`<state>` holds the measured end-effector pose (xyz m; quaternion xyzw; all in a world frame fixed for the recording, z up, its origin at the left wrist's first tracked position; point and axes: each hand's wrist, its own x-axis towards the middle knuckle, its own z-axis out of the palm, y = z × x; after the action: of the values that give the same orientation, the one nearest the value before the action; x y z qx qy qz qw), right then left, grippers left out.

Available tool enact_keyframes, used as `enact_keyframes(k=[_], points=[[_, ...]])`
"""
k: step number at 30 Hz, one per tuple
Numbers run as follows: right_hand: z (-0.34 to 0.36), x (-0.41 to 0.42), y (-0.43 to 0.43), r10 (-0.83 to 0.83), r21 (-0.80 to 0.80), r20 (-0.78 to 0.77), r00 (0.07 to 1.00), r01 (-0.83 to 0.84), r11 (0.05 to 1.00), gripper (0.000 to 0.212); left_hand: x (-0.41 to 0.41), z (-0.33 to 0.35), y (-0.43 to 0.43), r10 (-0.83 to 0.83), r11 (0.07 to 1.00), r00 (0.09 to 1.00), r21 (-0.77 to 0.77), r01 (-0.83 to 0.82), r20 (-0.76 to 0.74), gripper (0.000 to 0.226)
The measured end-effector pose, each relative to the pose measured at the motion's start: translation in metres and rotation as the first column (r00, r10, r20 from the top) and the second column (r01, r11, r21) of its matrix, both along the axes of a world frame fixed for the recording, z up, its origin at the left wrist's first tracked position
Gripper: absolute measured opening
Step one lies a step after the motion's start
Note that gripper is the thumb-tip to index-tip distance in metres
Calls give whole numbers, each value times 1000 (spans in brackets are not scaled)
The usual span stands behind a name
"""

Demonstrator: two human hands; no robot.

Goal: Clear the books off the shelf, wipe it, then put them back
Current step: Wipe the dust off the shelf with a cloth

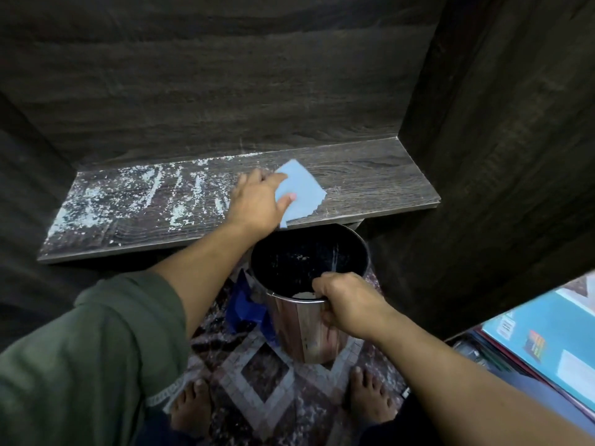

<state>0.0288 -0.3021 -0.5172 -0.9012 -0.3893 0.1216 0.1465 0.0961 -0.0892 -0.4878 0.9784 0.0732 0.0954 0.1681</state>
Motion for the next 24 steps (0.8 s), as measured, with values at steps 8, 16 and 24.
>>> enact_keyframes(k=[8,16,24], points=[[2,-1,-6,-2,-7,-44,999,2,1000,24,-26,-15,-21,-161,986,987,30,162,-23,54],[8,-6,-7,25,-29,-42,999,-27,999,26,-55,9,-20,85,978,971,-206,-38,224,45],[11,-9,13,12,-56,40,999,-10,998,20,-84,30,-7,211,958,968,-226,-178,133,49]])
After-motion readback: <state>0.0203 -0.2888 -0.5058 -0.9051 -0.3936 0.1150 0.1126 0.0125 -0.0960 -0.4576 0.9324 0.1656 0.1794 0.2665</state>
